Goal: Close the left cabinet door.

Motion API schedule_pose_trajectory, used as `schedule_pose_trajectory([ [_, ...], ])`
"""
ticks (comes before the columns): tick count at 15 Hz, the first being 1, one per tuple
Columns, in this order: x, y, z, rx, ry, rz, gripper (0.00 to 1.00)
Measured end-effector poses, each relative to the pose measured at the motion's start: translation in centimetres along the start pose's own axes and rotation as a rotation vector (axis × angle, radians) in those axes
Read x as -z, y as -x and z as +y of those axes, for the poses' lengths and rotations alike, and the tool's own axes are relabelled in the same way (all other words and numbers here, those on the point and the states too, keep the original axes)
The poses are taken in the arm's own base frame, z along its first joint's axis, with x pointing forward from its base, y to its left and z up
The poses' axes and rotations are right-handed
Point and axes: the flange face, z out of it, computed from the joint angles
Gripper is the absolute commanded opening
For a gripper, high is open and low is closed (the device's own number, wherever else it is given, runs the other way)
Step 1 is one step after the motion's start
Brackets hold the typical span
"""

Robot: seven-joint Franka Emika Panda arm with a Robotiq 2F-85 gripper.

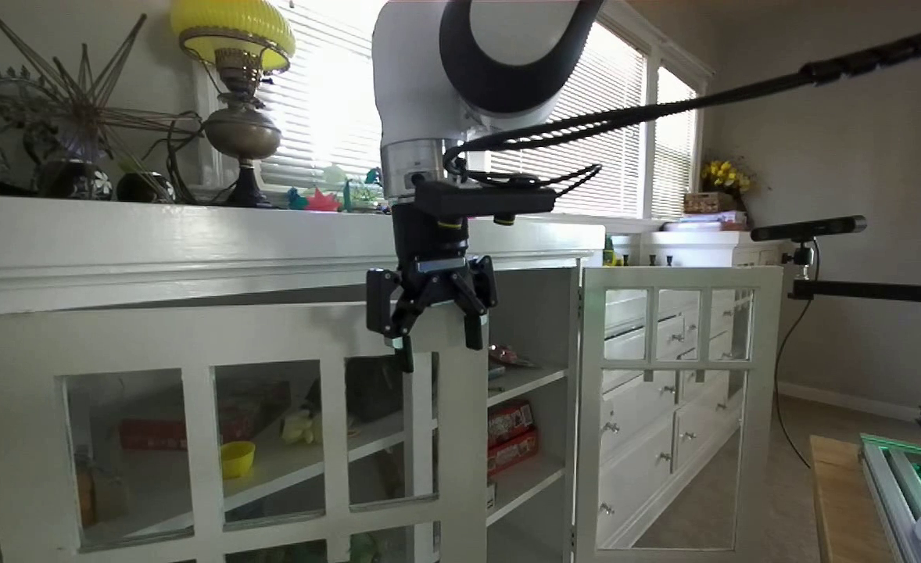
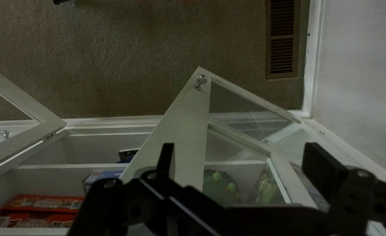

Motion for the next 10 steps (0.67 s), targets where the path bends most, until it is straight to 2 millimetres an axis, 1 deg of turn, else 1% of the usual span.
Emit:
schedule_pose_trajectory([
  [5,0.5,-3.1,0.3,-0.001,0.011,0.044,1.0],
  [10,0.1,-6.4,0.5,0.013,0.043,0.088,1.0],
])
